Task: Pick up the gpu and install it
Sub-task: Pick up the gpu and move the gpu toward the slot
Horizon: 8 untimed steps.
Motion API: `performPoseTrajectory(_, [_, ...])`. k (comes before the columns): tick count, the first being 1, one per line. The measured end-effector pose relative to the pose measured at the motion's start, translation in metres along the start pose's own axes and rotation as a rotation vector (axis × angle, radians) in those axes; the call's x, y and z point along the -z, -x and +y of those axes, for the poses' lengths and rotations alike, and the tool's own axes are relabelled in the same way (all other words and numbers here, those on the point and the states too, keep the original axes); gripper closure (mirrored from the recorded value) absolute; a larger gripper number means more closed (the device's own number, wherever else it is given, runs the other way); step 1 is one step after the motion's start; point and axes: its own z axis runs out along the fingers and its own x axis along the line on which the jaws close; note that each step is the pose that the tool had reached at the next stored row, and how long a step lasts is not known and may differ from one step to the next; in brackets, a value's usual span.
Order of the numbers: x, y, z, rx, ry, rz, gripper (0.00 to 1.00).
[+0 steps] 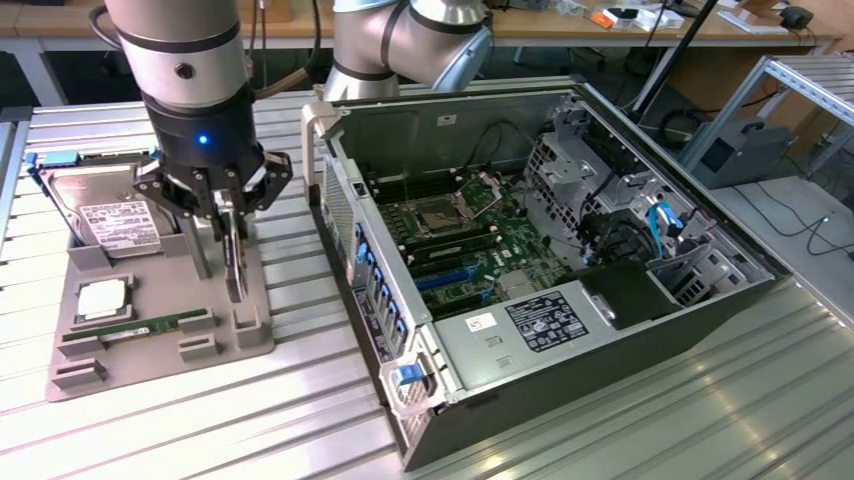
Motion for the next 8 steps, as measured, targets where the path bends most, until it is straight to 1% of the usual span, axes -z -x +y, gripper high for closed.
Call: performPoseTrajectory(8, [0.0037,0.0001,0.0002,0.0,0.0001,0.0,0.73])
